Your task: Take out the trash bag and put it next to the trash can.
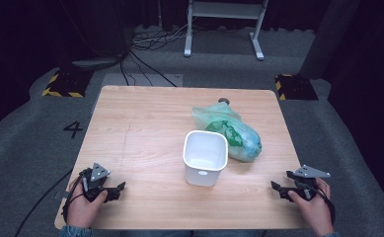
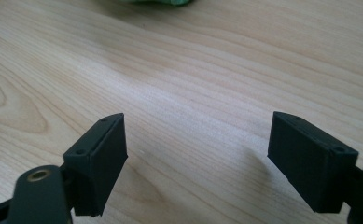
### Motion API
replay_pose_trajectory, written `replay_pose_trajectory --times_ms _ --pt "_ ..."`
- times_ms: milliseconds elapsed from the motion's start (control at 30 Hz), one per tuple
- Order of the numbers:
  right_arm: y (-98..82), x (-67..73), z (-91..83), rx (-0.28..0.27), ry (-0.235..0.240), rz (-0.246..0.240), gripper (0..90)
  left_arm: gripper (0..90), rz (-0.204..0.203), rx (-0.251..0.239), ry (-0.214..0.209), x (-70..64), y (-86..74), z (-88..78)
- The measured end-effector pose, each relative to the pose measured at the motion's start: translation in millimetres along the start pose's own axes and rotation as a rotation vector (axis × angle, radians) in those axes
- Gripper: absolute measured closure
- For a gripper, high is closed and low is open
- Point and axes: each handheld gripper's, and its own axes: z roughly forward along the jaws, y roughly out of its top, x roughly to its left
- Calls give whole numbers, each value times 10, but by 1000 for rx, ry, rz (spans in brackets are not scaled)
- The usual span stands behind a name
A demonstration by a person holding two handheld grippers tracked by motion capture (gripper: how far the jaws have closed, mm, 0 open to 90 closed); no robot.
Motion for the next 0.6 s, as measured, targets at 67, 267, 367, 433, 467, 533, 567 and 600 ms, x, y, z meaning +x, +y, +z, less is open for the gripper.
replay_pose_trajectory --times_ms 67,267,367,433,467,533,567,600 --pt "-33 13 34 2 -6 2 177 161 -17 -12 -5 23 -26 20" --pt "-44 13 49 -9 -11 13 159 154 -53 -51 -19 93 -68 39" --pt "-43 12 52 -10 -12 12 156 155 -51 -50 -13 93 -67 42" --pt "-40 15 56 -8 -19 12 150 152 -50 -50 -13 93 -67 43" --pt "-40 15 56 -7 -20 12 150 152 -49 -50 -12 93 -67 43" --pt "-40 15 56 -8 -19 12 150 152 -49 -48 -9 90 -66 43" --pt "-40 15 56 -8 -19 12 150 152 -49 -48 -9 90 -66 43" --pt "-40 15 56 -8 -19 12 150 152 -49 -48 -9 90 -66 43"
